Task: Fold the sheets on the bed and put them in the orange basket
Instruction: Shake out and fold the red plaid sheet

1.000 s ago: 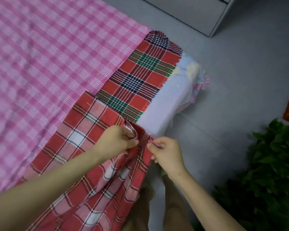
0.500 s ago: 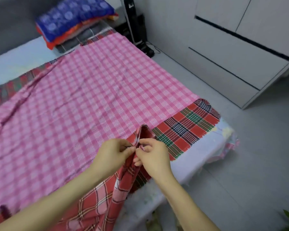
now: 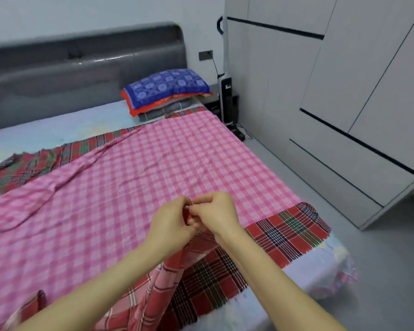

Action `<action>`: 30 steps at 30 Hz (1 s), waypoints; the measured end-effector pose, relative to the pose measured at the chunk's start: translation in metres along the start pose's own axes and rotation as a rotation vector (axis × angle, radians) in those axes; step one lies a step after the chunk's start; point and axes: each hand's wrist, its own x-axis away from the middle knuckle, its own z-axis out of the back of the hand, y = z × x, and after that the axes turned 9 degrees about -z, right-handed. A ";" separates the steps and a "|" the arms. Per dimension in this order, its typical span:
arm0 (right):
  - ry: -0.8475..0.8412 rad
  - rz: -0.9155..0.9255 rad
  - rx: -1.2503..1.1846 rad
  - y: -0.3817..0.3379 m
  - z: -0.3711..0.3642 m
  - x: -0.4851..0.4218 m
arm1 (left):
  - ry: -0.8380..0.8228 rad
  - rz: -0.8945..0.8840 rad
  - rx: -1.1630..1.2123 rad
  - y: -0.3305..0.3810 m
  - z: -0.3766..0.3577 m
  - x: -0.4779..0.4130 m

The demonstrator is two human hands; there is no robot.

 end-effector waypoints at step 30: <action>0.251 0.649 0.733 -0.110 0.063 -0.002 | 0.861 -0.078 -0.046 0.072 0.300 -0.083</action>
